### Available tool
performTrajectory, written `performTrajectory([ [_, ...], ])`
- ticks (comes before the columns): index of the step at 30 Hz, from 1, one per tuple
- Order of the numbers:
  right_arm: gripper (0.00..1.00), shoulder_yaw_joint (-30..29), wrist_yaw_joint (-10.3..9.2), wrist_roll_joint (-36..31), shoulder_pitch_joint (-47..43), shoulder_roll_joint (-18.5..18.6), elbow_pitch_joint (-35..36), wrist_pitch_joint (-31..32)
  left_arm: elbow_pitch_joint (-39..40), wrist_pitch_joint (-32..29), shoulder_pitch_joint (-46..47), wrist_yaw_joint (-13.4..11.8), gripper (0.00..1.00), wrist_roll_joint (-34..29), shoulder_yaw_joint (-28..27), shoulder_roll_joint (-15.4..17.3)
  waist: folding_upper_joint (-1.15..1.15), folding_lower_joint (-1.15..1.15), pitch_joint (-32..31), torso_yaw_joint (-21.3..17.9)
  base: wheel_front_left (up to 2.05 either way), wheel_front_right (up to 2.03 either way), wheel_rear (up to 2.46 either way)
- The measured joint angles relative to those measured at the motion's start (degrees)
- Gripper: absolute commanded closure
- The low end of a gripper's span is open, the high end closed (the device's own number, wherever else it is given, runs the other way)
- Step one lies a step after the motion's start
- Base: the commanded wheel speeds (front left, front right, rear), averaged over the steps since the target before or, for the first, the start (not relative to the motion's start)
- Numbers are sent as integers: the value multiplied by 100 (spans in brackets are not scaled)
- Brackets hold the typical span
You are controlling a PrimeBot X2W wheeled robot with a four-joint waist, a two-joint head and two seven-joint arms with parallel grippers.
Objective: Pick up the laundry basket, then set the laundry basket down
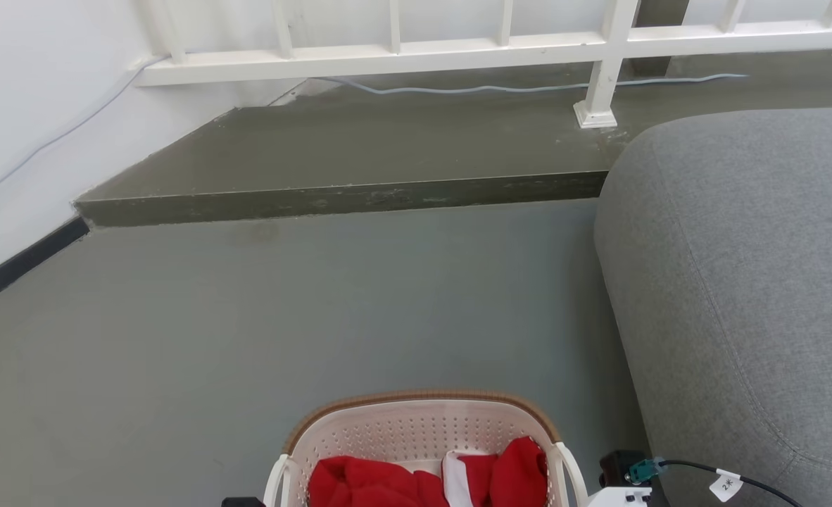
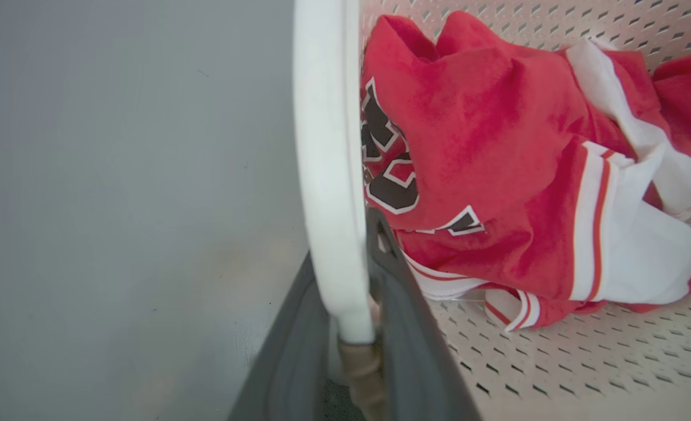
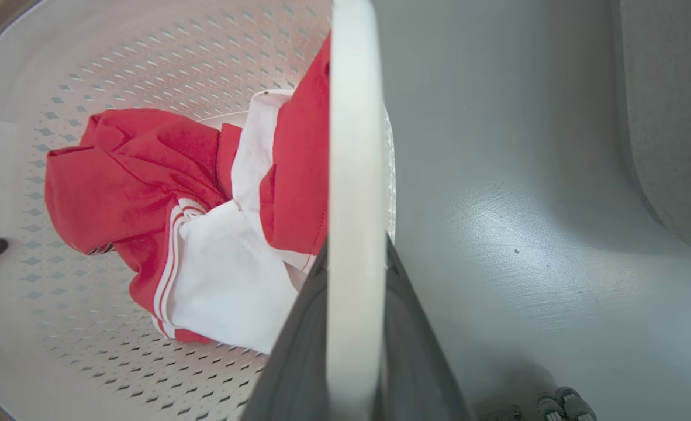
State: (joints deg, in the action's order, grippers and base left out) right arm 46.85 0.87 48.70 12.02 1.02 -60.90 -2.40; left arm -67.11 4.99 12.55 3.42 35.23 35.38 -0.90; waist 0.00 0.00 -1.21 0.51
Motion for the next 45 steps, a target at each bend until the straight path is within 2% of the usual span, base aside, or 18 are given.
performTrajectory([
  [27, 100, 319, -300, 337, 1, 73, 183, 18, 257, -74, -30, -249, 100, 200, 282, 78, 0, 0, -46, -15, 0, 0, 0],
  [45, 100, 479, -359, 482, 11, 89, 204, 8, 294, -75, -34, -356, 100, 293, 392, 92, 0, 0, 3, -34, 0, 0, 0],
])
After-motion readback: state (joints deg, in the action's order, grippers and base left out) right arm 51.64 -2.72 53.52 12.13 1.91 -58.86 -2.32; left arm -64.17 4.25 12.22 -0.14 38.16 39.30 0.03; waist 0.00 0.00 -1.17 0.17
